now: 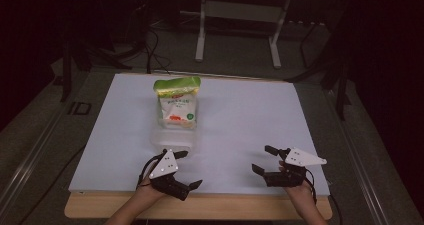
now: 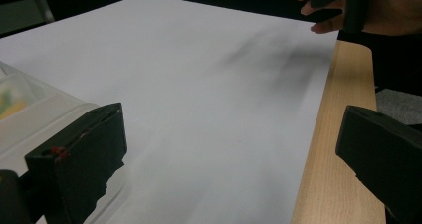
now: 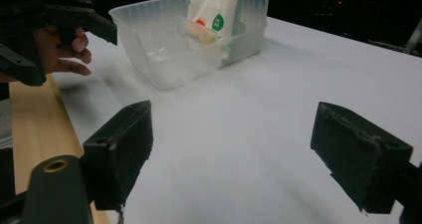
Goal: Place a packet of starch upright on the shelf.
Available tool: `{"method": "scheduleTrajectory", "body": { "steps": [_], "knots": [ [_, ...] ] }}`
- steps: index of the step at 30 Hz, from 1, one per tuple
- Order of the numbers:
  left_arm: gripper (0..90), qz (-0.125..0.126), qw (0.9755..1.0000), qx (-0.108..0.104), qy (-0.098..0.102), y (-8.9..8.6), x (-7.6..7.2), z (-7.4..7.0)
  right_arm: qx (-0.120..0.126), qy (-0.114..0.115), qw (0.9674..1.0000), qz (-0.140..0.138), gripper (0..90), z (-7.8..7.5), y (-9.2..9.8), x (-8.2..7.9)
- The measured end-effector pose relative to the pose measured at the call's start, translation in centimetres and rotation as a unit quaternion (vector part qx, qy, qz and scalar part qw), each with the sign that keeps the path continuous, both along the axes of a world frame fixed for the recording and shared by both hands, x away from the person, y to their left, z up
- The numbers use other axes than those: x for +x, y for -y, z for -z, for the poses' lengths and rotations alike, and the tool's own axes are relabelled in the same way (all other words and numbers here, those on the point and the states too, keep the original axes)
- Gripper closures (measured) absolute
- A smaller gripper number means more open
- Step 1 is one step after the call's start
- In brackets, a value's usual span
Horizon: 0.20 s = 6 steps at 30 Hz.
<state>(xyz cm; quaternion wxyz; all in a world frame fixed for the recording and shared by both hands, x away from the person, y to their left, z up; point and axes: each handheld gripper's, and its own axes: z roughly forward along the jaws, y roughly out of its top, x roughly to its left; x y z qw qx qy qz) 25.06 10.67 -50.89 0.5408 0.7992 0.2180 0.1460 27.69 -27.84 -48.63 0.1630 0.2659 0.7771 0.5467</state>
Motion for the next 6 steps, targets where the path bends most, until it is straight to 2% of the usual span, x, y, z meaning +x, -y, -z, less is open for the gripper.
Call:
{"method": "scheduleTrajectory", "body": {
  "steps": [6],
  "knots": [
    [0.0,-0.001,1.0000,0.000,-0.001,0.03,0.03,0.13,-0.006,0.000,1.0000,0.002,16.7,0.16,-0.04,0.10]
  ]
}}
